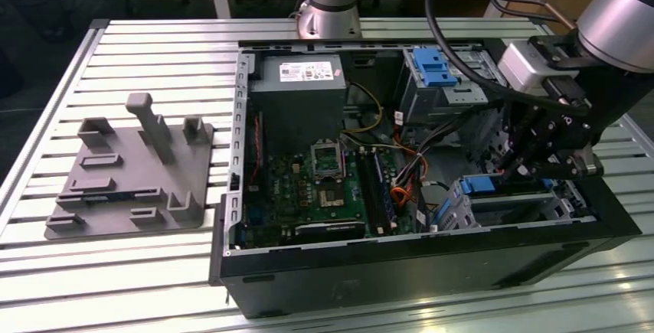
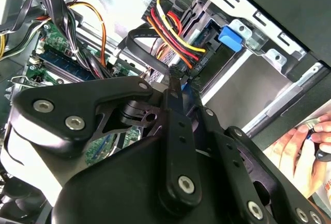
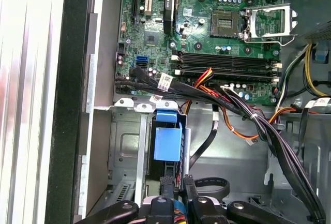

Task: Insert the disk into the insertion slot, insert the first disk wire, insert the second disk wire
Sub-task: 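Insert the second disk wire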

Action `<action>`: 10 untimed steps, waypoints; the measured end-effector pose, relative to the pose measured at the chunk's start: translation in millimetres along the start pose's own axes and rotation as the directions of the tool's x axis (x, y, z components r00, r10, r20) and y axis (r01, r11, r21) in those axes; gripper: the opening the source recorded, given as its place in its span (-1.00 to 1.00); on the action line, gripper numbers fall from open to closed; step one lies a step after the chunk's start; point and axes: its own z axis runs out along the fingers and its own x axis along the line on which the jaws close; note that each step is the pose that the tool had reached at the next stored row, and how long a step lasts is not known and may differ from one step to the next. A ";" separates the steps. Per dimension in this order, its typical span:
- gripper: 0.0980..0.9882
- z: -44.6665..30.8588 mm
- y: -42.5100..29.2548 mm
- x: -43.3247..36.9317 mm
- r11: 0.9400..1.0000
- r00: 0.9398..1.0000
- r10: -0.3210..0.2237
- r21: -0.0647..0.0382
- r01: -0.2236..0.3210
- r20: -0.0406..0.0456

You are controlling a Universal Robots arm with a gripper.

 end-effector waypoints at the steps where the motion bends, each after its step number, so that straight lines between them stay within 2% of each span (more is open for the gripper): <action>1: -0.78 0.1 0.0 0.0 1.000 1.000 0.000 0.000 0.000 0.000; 10: -0.78 0.2 0.0 2.0 1.000 1.000 -0.010 0.000 0.010 0.000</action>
